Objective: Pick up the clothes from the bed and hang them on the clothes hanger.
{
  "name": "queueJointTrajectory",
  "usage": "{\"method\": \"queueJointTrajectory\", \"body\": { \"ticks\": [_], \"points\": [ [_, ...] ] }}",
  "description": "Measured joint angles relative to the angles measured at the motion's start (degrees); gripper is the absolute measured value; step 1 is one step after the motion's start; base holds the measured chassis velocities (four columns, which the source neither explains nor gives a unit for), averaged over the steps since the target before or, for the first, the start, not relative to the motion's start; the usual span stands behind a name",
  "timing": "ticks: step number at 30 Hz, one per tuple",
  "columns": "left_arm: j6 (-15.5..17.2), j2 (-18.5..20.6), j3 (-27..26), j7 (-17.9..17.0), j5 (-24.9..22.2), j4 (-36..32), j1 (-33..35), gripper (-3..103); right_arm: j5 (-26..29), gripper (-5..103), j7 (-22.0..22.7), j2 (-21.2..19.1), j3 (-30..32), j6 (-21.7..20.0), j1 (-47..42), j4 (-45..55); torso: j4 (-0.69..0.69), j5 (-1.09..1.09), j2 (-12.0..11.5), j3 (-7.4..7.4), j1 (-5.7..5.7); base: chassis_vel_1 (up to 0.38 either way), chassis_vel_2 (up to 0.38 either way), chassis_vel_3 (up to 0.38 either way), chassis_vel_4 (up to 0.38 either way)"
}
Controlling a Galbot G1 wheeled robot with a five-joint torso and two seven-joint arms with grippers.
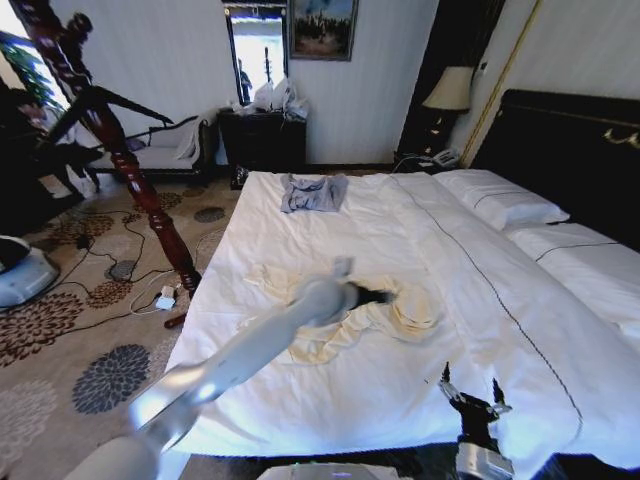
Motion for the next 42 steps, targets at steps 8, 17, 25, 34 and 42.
{"method": "queueJointTrajectory", "body": {
  "ticks": [8,17,25,34,42],
  "points": [
    [-4.61,3.88,-12.83,6.05,16.0,-2.22,18.79,96,-0.69,100,0.02,0.08,-1.24,-0.54,0.82,-1.32,-0.03,0.02,0.0,0.0,0.0,0.0,0.0,0.0,0.0],
    [-6.69,1.7,-14.86,5.62,19.69,1.2,21.57,100,-1.09,100,0.32,0.33,-1.08,-0.48,-0.23,-0.72,-0.04,0.02,0.0,0.0,0.0,0.0,0.0,0.0,0.0],
    [-8.45,-0.82,-14.09,7.26,21.15,1.7,22.45,90,-1.09,100,1.05,0.24,-0.28,-0.06,-1.49,0.23,-0.04,0.02,0.0,0.0,0.0,0.0,0.0,0.0,0.0],
    [-10.81,-2.8,-14.1,8.63,23.6,0.55,25.4,57,-1.43,100,1.56,0.62,-0.09,0.22,-2.06,0.83,-0.03,0.03,0.0,0.01,0.01,0.0,0.0,0.0,0.0],
    [-12.25,-3.76,-15.36,9.25,22.93,-1.52,25.68,24,-1.81,100,1.79,0.78,-0.11,0.27,-2.14,0.87,-0.03,0.02,-0.01,0.01,0.01,0.0,0.0,0.0,0.0]
  ]
}}
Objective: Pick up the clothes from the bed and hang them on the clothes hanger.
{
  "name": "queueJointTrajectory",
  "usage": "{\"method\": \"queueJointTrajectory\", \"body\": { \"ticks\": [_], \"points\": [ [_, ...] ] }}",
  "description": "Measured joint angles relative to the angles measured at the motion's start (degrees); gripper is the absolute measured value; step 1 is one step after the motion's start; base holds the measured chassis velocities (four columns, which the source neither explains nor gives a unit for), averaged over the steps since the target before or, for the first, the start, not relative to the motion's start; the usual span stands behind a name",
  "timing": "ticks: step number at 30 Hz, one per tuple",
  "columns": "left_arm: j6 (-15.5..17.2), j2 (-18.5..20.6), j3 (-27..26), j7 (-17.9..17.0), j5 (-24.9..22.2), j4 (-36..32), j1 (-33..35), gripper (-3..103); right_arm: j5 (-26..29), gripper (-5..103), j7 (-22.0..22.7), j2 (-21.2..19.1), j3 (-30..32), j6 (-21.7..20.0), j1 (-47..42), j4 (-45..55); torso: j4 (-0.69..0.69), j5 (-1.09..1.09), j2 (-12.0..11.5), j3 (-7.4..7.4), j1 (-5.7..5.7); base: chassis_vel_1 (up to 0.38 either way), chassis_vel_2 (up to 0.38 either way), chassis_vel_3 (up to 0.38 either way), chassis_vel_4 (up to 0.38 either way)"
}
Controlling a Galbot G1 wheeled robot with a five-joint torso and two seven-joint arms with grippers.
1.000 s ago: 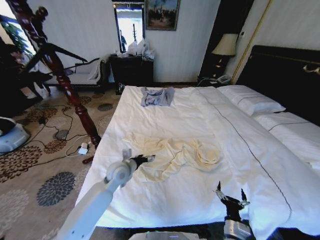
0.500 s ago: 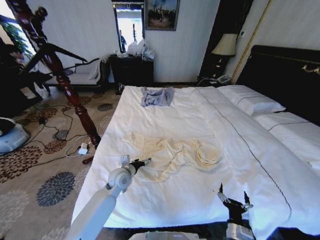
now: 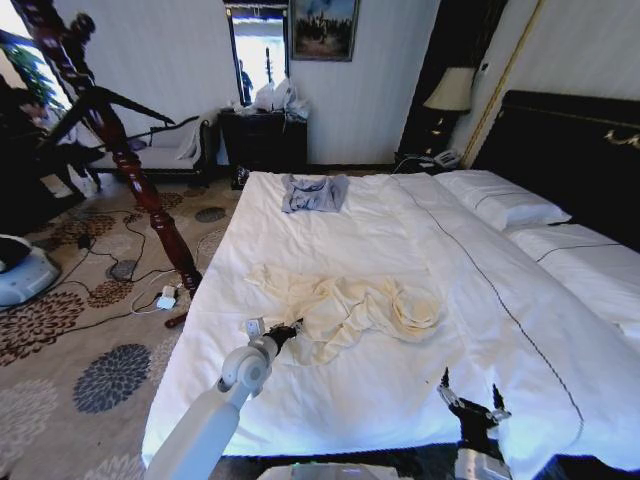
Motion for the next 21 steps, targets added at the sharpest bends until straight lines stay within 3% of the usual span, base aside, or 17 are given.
{"method": "queueJointTrajectory", "body": {
  "ticks": [1,3,7,14,21],
  "points": [
    [-0.33,-0.01,-0.49,0.3,-0.98,-0.93,-0.27,18,-0.09,100,0.02,0.11,-0.01,0.0,0.0,0.01,0.0,0.0,0.0,0.0,0.0,0.0,0.0,0.0,0.0],
    [-0.58,-0.01,-0.91,0.61,-1.84,-1.79,-0.51,18,-0.13,100,0.03,0.2,-0.03,0.01,0.0,0.03,0.0,0.0,0.0,0.0,0.0,0.0,0.0,0.0,0.0],
    [-2.17,-0.05,-3.1,2.26,-5.05,-4.35,-2.03,1,-0.44,100,0.25,0.4,-0.04,0.06,-0.19,0.04,0.0,0.0,0.0,0.0,0.0,0.0,0.0,0.0,0.0],
    [-3.48,0.22,-9.03,4.2,-11.19,-5.06,-7.96,0,-0.6,100,0.42,0.31,0.17,0.07,-0.59,0.56,0.0,-0.01,0.0,0.0,0.0,0.0,0.0,0.0,0.0],
    [-3.34,5.48,-15.94,4.17,-18.98,-2.86,-17.32,0,-0.97,100,0.53,0.49,0.16,0.08,-0.91,0.95,0.01,-0.01,0.0,0.01,0.0,0.0,0.0,0.0,0.0]
  ]
}}
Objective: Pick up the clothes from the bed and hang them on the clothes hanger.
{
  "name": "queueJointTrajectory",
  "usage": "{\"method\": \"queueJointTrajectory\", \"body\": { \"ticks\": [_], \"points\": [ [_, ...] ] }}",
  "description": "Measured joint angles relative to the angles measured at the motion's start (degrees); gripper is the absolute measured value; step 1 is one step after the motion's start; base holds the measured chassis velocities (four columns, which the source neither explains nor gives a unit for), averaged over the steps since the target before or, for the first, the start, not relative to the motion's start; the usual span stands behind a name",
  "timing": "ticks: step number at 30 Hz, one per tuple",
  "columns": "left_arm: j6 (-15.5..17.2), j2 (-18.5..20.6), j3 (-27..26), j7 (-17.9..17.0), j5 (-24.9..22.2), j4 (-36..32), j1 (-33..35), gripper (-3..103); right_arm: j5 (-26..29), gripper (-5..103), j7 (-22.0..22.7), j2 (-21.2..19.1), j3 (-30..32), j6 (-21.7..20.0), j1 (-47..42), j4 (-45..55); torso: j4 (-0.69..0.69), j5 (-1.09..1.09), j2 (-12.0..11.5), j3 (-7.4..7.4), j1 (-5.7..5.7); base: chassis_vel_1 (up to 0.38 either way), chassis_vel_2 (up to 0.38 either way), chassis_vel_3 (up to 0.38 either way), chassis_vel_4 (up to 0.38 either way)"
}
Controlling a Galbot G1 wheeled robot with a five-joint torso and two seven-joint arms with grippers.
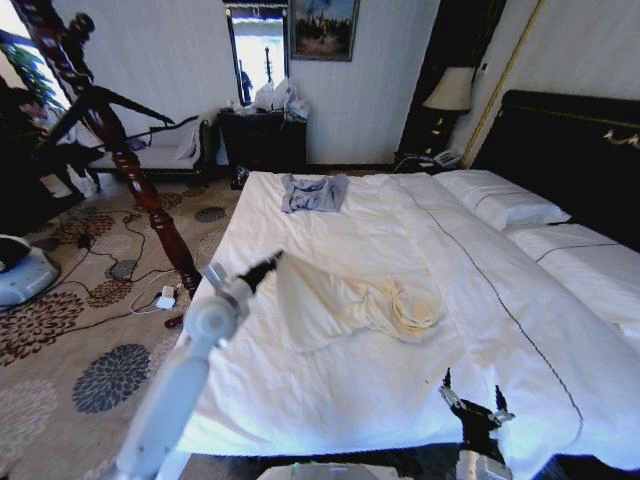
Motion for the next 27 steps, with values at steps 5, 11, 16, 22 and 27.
{"method": "queueJointTrajectory", "body": {
  "ticks": [5,11,16,22,27],
  "points": [
    [0.42,3.0,-4.01,-0.16,-3.95,1.65,-5.02,0,-0.05,100,0.04,-0.2,0.09,0.13,-0.27,0.22,0.0,0.0,0.0,0.0,0.0,0.0,0.0,0.0,0.0],
    [0.99,5.03,-8.23,-0.66,-7.43,4.08,-10.91,0,-0.04,100,0.1,-0.32,0.17,0.23,-0.4,0.69,0.0,-0.01,0.0,0.0,0.0,0.0,0.0,0.0,0.0],
    [1.83,5.76,-8.04,-1.65,-9.61,5.92,-18.16,0,-0.01,100,0.2,-0.48,0.26,0.77,-0.61,0.67,0.01,0.02,0.0,0.0,0.0,0.0,0.0,0.0,0.0],
    [3.18,2.25,3.52,-1.14,-5.21,1.28,-15.69,0,0.04,100,0.35,-0.63,0.35,1.0,-0.61,0.22,0.0,0.03,0.0,-0.01,0.0,0.0,0.0,0.0,0.0],
    [3.65,-2.46,20.08,1.33,5.21,1.24,-11.36,0,0.05,100,0.38,-0.44,0.41,1.03,-0.71,0.01,-0.01,0.01,0.0,0.0,0.0,0.0,0.0,0.0,0.0]
  ]
}}
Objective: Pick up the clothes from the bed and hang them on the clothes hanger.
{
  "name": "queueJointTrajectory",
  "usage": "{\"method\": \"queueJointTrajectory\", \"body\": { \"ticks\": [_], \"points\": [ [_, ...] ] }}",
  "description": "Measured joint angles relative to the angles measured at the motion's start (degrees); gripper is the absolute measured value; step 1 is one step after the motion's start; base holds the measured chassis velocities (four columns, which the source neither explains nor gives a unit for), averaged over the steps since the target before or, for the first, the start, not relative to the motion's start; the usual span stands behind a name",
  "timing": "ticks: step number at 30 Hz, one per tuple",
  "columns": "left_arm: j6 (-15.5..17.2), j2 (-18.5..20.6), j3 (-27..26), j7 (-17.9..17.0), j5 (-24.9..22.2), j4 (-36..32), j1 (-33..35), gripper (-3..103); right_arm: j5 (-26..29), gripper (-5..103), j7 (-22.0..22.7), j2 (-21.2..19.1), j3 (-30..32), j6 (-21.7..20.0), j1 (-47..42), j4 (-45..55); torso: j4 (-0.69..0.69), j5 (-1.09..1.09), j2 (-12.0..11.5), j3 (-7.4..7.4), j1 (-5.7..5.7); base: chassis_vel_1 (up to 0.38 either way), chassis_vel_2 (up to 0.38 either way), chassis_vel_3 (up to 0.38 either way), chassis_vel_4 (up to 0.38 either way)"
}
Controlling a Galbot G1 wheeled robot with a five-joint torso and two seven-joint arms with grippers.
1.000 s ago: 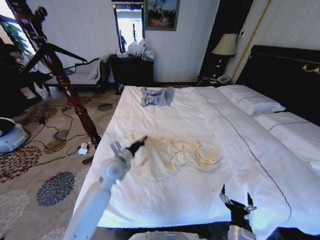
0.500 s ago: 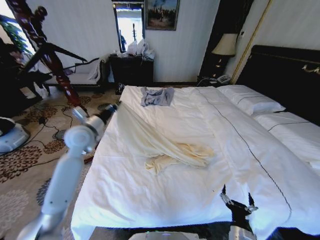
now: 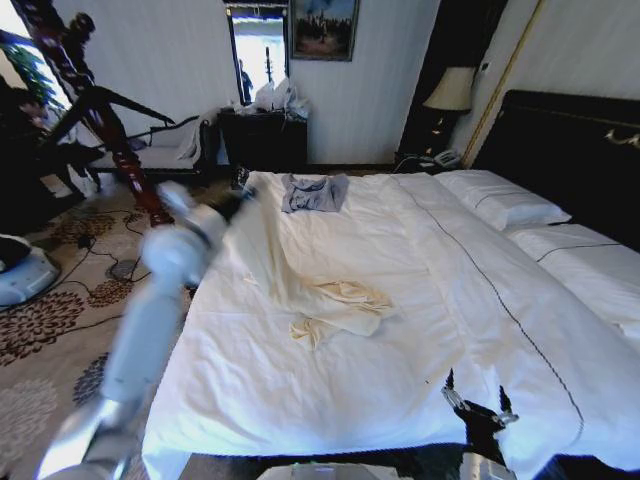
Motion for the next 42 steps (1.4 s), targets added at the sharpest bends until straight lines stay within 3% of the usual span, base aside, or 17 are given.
{"method": "queueJointTrajectory", "body": {
  "ticks": [4,10,14,19,21,22,24,26,29,30,34,35,36,38,39,40,42],
  "points": [
    [0.23,-4.82,7.99,0.49,4.31,2.73,0.28,0,-0.15,100,0.03,0.4,0.12,0.23,0.01,-0.57,-0.01,0.02,0.0,0.0,0.0,0.0,0.0,0.0,0.0],
    [1.94,-8.9,19.43,-2.03,4.43,4.62,0.78,0,-0.61,100,0.07,0.8,0.19,0.52,0.09,-0.94,-0.01,0.02,0.0,-0.01,0.0,0.0,0.0,0.0,0.0],
    [3.91,-8.19,24.69,-4.49,3.84,4.07,2.92,-3,-0.49,100,0.23,0.65,0.48,0.46,0.54,-0.94,0.0,0.01,0.0,-0.01,0.0,0.0,0.0,0.0,0.0],
    [8.26,-4.27,28.13,-7.07,1.86,0.26,6.63,18,0.41,100,0.4,-0.33,0.73,-0.35,1.28,-0.97,0.0,-0.01,0.01,-0.01,0.0,0.0,0.0,0.0,0.0],
    [9.71,-2.66,28.15,-8.36,0.9,-1.09,7.64,18,0.66,100,0.41,-0.67,0.77,-0.53,1.5,-1.04,0.02,-0.01,0.01,-0.01,0.0,0.0,0.0,0.0,0.0],
    [11.08,-0.83,27.58,-10.89,-1.72,-2.61,8.74,28,0.99,100,0.42,-0.99,0.84,-0.7,1.76,-1.12,0.02,-0.01,0.01,-0.01,0.0,0.0,0.0,0.0,0.0],
    [11.62,1.86,25.5,-13.85,-5.49,-5.16,10.53,33,1.54,100,0.46,-1.4,0.95,-0.85,2.07,-1.12,-0.01,-0.01,0.01,-0.01,0.0,0.0,0.0,0.0,0.0],
    [11.79,3.24,23.79,-14.02,-5.98,-6.65,12.0,39,1.98,100,0.47,-1.73,0.94,-0.86,2.24,-0.99,-0.02,-0.02,0.01,-0.01,0.0,0.0,0.0,0.0,0.0],
    [11.58,7.1,13.45,-12.21,-4.15,-12.81,19.11,56,5.09,100,-0.35,-4.25,0.38,-0.78,2.81,1.81,-0.01,-0.01,0.01,-0.01,0.0,0.0,0.0,0.0,0.0],
    [11.58,7.1,13.45,-12.21,-4.15,-12.81,19.11,56,5.09,100,-0.35,-4.25,0.38,-0.78,2.81,1.81,-0.01,-0.01,0.01,-0.01,0.0,0.0,0.0,0.0,0.0],
    [6.53,10.86,-4.28,-8.07,12.19,-16.46,32.99,72,20.38,100,-4.8,-11.77,-1.22,-4.3,3.01,10.38,0.03,-0.02,0.01,-0.01,0.0,0.0,0.0,0.0,0.0],
    [6.53,10.86,-4.28,-8.07,12.19,-16.46,32.99,72,20.38,100,-4.8,-11.77,-1.22,-4.3,3.01,10.38,0.03,-0.02,0.01,-0.01,0.0,0.0,0.0,0.0,0.0],
    [4.54,10.89,-8.14,-6.82,16.96,-16.37,36.39,77,23.6,100,-5.35,-13.89,-1.38,-5.64,3.0,12.37,0.04,-0.02,0.01,-0.01,0.0,0.0,0.0,0.0,0.0],
    [-1.91,10.05,-14.95,-3.2,28.81,-15.15,43.14,82,29.36,100,-5.7,-19.46,-1.79,-8.43,2.59,15.77,-0.02,-0.04,0.01,0.0,-0.01,0.0,0.0,0.0,0.0],
    [-1.91,10.05,-14.95,-3.2,28.81,-15.15,43.14,82,29.36,100,-5.7,-19.46,-1.79,-8.43,2.59,15.77,-0.02,-0.04,0.01,0.0,-0.01,0.0,0.0,0.0,0.0],
    [-5.67,9.0,-18.31,-1.88,34.23,-14.85,46.5,88,33.24,100,-5.62,-22.95,-2.43,-10.3,2.95,17.06,-0.06,-0.03,0.01,-0.01,-0.01,0.0,0.0,0.0,0.0],
    [-12.57,5.52,-24.4,0.22,43.87,-14.4,53.0,97,45.72,100,-3.84,-30.07,-4.4,-16.25,4.48,19.92,0.05,-0.01,0.01,0.0,0.0,0.0,0.0,0.0,0.0]
  ]
}}
